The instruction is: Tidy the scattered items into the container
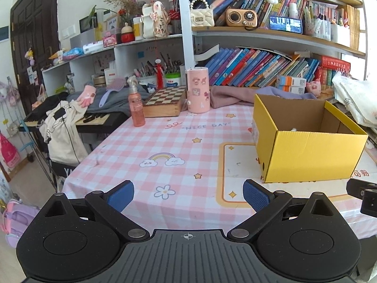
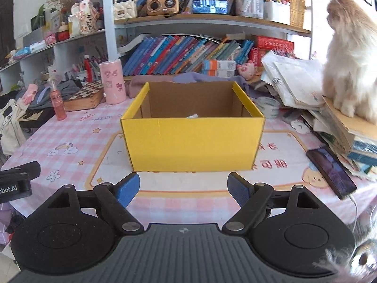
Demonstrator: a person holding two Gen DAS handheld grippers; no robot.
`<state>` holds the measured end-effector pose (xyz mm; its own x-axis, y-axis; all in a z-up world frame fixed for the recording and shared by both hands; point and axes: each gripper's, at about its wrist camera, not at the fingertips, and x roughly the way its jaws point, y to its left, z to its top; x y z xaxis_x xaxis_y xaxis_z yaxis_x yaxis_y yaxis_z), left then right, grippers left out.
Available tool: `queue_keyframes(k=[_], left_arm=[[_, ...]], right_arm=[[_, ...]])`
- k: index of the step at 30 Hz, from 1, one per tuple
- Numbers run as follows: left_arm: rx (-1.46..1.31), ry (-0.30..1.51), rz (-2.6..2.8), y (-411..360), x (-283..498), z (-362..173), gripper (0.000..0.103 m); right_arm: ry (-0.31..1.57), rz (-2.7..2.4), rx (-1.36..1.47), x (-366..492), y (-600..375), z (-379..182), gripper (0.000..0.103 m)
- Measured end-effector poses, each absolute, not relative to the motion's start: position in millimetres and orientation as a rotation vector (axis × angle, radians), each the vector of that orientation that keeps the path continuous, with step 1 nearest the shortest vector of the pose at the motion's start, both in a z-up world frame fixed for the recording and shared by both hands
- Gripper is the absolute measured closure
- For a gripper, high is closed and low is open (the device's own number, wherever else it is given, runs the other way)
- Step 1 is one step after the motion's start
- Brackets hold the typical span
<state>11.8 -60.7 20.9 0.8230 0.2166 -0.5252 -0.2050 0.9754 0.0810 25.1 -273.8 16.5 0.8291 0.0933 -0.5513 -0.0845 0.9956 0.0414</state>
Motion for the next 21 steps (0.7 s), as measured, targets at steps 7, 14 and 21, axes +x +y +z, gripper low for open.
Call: queue_keyframes(k=[7,14,21], left_arm=[[0.021,0.567,0.203,-57.8,2.7,19.6,0.003],[-0.001,0.568,0.209,-50.0,-4.2,19.8,0.003],[0.016,0.562,0.192,-53.4,-7.2,19.2,0.002]], right_arm=[[0.591,0.118,-0.006,12.9,-262.7,15.3,0.021],[0.592,0.140,-0.023,10.5,-253.5,17.2,0.017],[0.605,0.155,-0.034,9.4,-250.7,15.8,0.013]])
